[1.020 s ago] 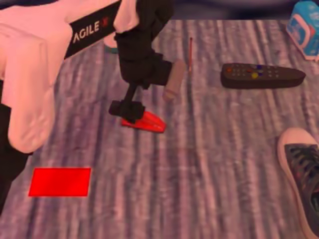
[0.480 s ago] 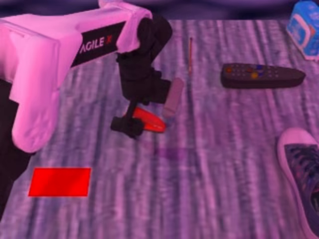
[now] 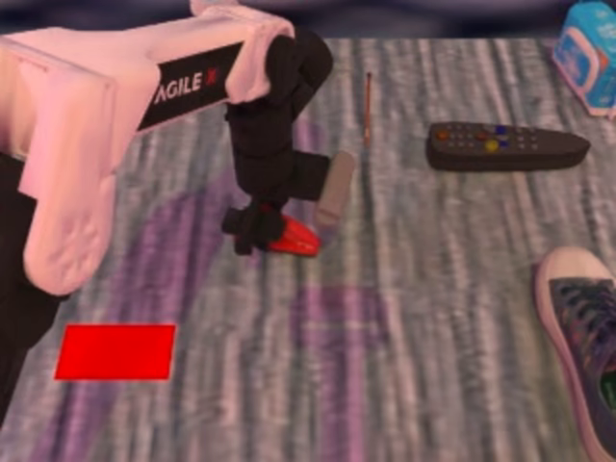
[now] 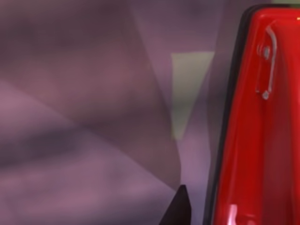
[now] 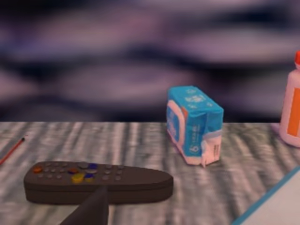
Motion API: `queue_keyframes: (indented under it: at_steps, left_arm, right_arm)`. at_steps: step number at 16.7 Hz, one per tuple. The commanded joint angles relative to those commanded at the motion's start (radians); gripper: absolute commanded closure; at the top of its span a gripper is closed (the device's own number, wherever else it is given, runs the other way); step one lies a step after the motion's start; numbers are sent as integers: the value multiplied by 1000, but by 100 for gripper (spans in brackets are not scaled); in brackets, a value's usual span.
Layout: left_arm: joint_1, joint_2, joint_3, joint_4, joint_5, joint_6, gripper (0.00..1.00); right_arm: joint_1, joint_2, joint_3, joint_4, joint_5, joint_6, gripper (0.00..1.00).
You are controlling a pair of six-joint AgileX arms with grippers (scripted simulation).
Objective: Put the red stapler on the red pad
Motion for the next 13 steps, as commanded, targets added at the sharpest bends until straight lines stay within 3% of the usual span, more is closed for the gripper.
queue_keyframes:
  at_steps: [4,13]
  left_arm:
    - [0,0,0,0,0,0,98]
    - [1,-1,0,0,0,1,100]
  right_arm:
    - [0,0,0,0,0,0,0]
    - [0,0,0,0,0,0,0]
